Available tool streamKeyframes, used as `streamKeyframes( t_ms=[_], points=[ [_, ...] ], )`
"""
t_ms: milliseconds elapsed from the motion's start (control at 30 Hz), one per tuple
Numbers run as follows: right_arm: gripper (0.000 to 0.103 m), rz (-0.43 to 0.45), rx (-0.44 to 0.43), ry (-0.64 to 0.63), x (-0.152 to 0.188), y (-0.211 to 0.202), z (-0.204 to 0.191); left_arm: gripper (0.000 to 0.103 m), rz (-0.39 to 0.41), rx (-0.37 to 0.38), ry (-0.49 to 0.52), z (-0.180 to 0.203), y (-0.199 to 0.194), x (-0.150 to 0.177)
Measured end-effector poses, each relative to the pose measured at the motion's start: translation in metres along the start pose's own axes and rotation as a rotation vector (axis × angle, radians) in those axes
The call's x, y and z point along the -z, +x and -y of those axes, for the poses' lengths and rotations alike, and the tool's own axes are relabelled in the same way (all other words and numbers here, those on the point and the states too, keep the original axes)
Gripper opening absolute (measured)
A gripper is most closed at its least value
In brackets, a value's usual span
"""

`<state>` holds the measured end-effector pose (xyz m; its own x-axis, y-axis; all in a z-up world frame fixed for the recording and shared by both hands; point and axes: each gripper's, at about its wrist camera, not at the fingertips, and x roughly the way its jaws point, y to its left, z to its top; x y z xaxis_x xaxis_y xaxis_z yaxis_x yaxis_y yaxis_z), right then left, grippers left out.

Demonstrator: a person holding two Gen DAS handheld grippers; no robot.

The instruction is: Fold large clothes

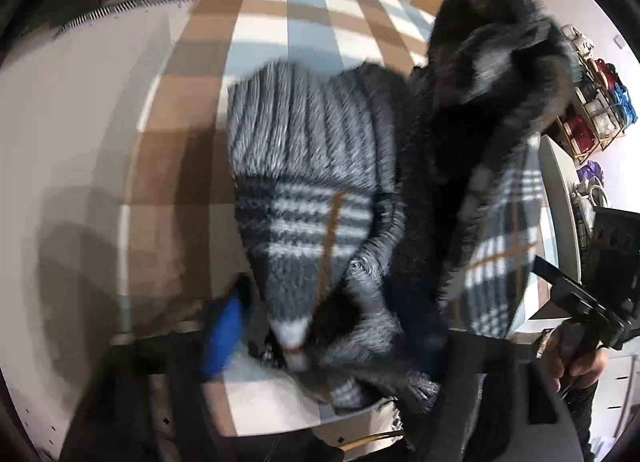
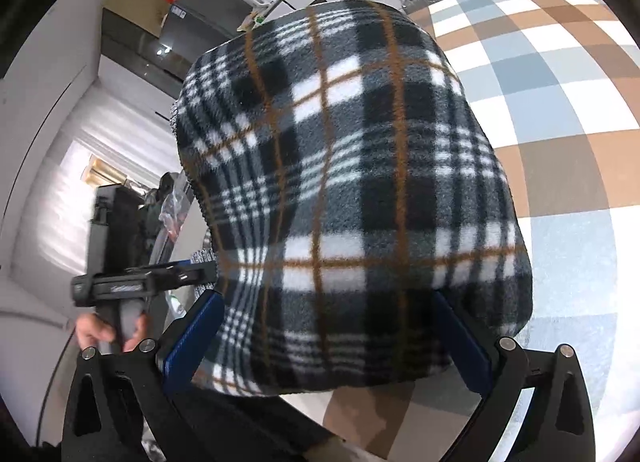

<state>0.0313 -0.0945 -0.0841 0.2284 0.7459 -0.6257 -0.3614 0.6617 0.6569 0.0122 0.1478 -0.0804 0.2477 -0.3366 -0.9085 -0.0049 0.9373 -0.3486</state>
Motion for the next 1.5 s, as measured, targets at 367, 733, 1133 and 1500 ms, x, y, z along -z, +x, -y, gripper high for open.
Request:
streamKeyframes(
  t_ms=[367,733,1133,1500],
  points=[
    [0.103,0.164,0.252,-0.209,-0.082,-0.054,-0.090,0.024,0.050,0.110,0.044,-0.005,0.012,-0.001],
    [0.081,-0.240,0.659,-0.185,-0.177,0.072,-0.095,0.024,0.088,0.147,0.039,-0.019,0.009,0.002],
    [0.019,0.021,0.548,-0.388,-0.125,0.008,-0.131,0.024,0.067,0.232,0.043,-0.023,0.020,-0.028],
    [0.019,-0.034,0.398,-0.393,-0.094,0.041,-0.175,0.024,0.061,0.297,0.020,-0.035,0.019,-0.044]
  ],
)
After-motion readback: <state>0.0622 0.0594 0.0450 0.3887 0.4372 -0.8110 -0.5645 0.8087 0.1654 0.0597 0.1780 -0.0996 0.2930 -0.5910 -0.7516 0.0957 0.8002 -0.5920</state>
